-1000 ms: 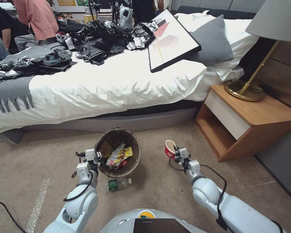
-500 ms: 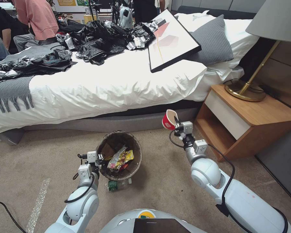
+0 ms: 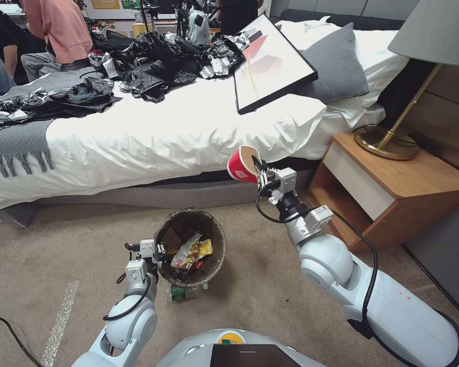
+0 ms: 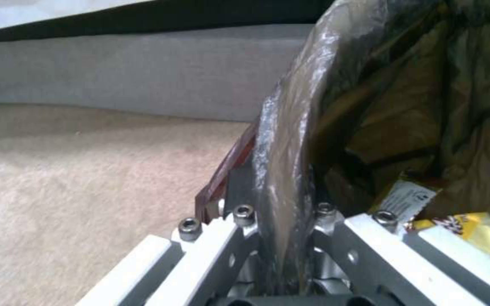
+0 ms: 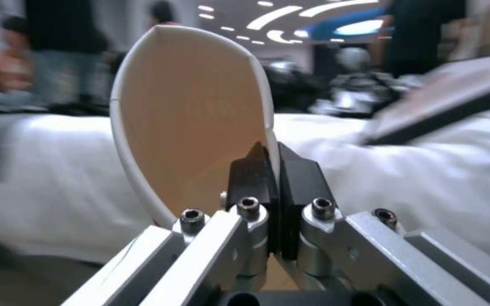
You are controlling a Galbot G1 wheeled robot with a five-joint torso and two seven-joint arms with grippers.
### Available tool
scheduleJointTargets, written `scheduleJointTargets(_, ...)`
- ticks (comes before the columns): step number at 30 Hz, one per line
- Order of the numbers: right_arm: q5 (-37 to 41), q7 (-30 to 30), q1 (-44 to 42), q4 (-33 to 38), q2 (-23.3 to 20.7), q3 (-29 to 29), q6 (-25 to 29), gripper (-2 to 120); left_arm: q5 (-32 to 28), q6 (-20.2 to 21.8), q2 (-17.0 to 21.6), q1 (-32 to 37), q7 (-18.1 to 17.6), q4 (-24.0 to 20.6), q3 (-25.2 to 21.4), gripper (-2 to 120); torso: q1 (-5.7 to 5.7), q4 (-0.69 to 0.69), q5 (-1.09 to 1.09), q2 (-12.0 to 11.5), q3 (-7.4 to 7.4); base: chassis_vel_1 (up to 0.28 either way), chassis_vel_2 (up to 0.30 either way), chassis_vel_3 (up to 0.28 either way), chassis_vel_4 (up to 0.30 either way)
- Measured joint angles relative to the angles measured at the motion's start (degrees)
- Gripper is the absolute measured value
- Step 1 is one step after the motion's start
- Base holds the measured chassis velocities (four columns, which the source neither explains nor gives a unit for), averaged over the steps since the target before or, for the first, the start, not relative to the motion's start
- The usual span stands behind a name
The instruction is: Pick up the trash bin, then pick up the garbage from the floor and place it into the trash bin.
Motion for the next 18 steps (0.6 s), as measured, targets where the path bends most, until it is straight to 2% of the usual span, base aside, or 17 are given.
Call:
scheduleJointTargets(3, 0.36, -0.95, 1.12, 0.32, -0.17, -0.62, 0.45, 0, 0.12, 0.01, 0.04, 0.02, 0.01, -0.02, 0.09, 0, 0.00, 0.02, -0.01, 0.00, 0.00, 0.000, 0.000, 0.000, 0.000)
scheduleJointTargets(4, 0.68, -1.24, 1.32, 0.32, -0.21, -0.82, 0.53, 0, 0.16, 0.02, 0.05, 0.02, 0.02, -0.03, 0.12, 0, 0.00, 0.01, 0.01, 0.00, 0.00, 0.000, 0.000, 0.000, 0.000)
scheduleJointTargets(5, 1.98, -4.62, 2.76, 0.32, 0.02, -2.76, 1.84, 0, 0.38, 0.07, 0.12, -0.15, 0.02, -0.02, 0.43, 0, 0.00, -0.05, 0.00, 0.00, 0.00, 0.000, 0.000, 0.000, 0.000)
scheduleJointTargets(6, 1.98, -4.62, 2.76, 0.32, 0.02, -2.76, 1.84, 0, 0.38, 0.07, 0.12, -0.15, 0.02, -0.02, 0.43, 0, 0.00, -0.05, 0.00, 0.00, 0.00, 0.000, 0.000, 0.000, 0.000)
scheduleJointTargets(9, 3.68, -9.21, 6.56, 0.07, 1.01, -6.96, 4.23, 0, 0.59, 0.20, 0.11, -0.49, 0.02, -0.07, 0.71, 0, 0.00, 0.04, -0.01, 0.00, 0.00, 0.000, 0.000, 0.000, 0.000)
scheduleJointTargets(18, 4.28, -12.86, 9.73, -1.15, 1.76, -13.06, 6.20, 0, 0.71, 0.26, -0.03, -0.58, 0.02, -0.15, 0.78, 0, 0.00, 0.00, 0.00, 0.00, 0.00, 0.000, 0.000, 0.000, 0.000)
